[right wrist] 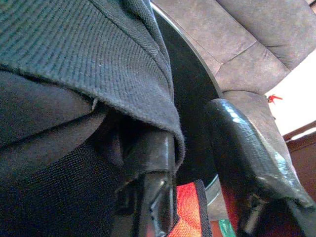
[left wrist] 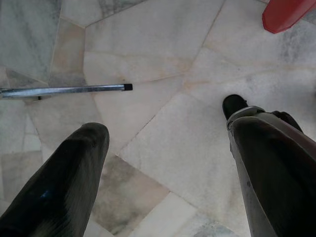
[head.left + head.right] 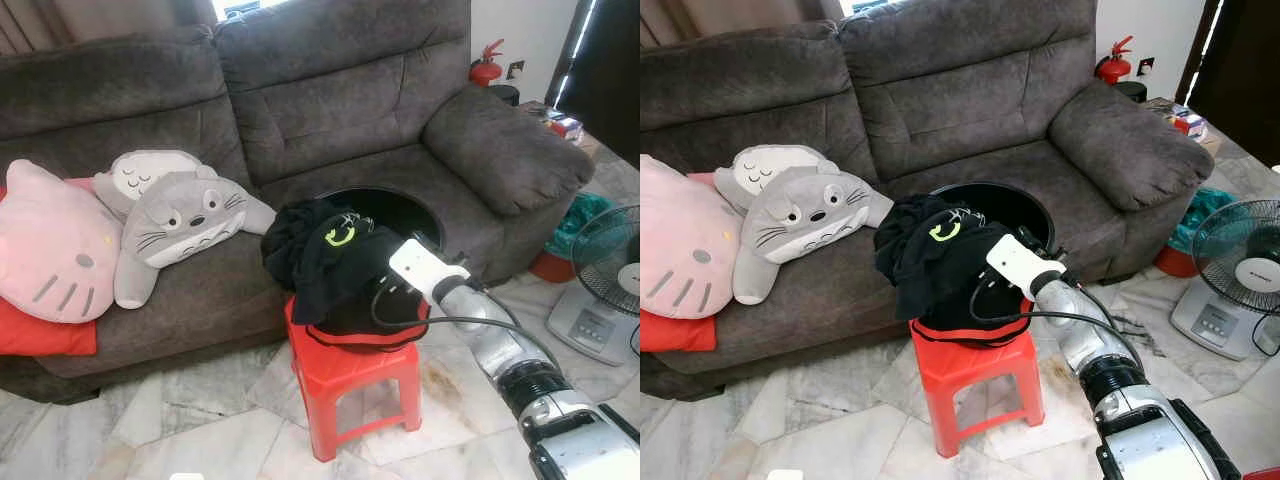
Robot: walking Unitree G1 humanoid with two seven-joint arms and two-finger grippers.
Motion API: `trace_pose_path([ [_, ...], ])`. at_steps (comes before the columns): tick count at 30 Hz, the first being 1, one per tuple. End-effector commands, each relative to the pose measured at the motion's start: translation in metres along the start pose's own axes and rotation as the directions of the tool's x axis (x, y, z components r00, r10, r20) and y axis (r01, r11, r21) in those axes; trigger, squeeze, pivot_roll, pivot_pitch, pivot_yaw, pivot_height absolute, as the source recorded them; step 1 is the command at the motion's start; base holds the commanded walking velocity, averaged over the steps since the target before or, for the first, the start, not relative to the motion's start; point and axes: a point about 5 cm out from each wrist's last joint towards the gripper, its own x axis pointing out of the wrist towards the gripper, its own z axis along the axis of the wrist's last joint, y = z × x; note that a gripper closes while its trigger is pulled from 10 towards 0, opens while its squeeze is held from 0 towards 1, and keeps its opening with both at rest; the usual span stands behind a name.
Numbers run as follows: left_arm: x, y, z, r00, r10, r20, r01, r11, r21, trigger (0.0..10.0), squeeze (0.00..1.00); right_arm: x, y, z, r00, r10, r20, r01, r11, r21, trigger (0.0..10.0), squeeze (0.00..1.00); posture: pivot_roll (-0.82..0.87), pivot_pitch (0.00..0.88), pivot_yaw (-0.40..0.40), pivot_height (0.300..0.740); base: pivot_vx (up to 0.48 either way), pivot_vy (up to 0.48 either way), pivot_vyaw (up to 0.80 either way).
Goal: Hang hanger
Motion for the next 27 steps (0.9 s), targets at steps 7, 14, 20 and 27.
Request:
trace_pose_path([
  [7,-0.001,0.007,-0.007,0.999,0.023,-0.025,-0.022,0.999,0.035,10.0,0.0,0.004,0.002,0.008,1.0,0.004,0.017,-0.004,1.0,0.014,0.0,0.0,-0.26,0.0,0.152,0.74,0.0,0.0,0.0],
  [14,-0.002,0.01,-0.009,0.999,0.029,-0.029,-0.028,0.999,0.039,10.0,0.0,0.004,0.003,0.008,1.0,0.001,0.016,-0.001,0.999,0.037,0.0,0.0,-0.26,0.0,0.154,0.74,0.0,0.0,0.0],
  [20,-0.001,0.01,-0.009,0.999,0.032,-0.028,-0.031,0.999,0.042,10.0,0.0,0.004,0.003,0.008,1.0,-0.005,0.015,0.005,0.999,0.045,0.0,0.0,-0.26,0.0,0.16,0.74,0.0,0.0,0.0],
  [27,0.0,0.008,-0.004,0.999,0.032,-0.02,-0.032,0.999,0.034,10.0,0.0,0.007,-0.031,0.016,0.983,-0.181,0.03,0.178,0.982,0.064,0.0,0.0,-0.27,0.0,0.159,0.74,0.0,0.0,0.0],
])
